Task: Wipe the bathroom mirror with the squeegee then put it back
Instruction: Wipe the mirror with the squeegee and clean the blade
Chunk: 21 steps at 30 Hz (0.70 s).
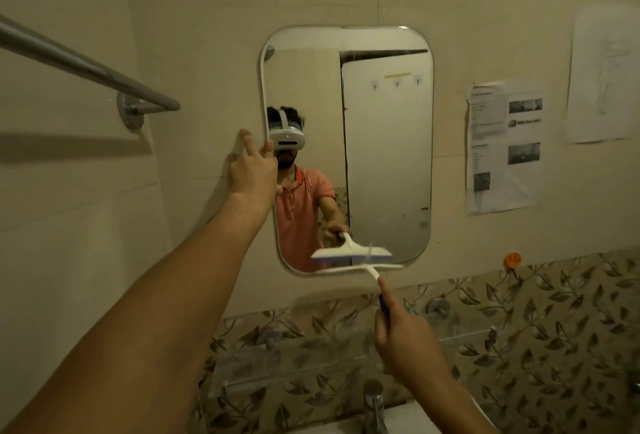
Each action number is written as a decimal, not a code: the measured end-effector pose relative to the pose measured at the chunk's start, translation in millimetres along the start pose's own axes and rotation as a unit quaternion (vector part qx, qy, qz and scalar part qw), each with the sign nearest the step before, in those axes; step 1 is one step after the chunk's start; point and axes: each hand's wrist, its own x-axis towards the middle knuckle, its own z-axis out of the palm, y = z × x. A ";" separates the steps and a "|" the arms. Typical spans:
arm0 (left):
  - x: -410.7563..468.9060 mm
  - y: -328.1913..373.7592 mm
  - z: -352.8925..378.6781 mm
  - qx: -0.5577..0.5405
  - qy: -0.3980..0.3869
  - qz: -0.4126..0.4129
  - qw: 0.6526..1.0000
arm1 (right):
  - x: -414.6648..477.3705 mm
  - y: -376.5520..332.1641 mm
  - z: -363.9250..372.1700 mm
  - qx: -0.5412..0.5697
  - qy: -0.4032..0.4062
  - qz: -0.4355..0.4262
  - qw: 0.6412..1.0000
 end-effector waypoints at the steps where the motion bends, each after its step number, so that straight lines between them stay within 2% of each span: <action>1: 0.5 -0.3 0.6 -0.002 -0.003 0.001 1.000 | 6.1 -9.9 -14.2 0.019 0.021 -0.021 0.999; 7: 0.5 0.5 0.1 -0.015 -0.003 -0.004 1.000 | 80.2 -83.6 -138.1 0.073 0.141 -0.103 0.982; 12: 2.0 0.0 1.2 -0.024 -0.006 -0.005 1.000 | 138.7 -137.3 -214.5 0.035 0.197 -0.129 0.971; 16: 2.2 0.0 -0.4 -0.020 -0.009 -0.005 1.000 | 160.3 -165.6 -238.2 0.017 0.200 -0.126 0.972; 21: 1.6 1.0 -1.3 -0.033 -0.011 -0.008 0.999 | 168.0 -166.8 -233.6 -0.025 0.202 -0.118 0.972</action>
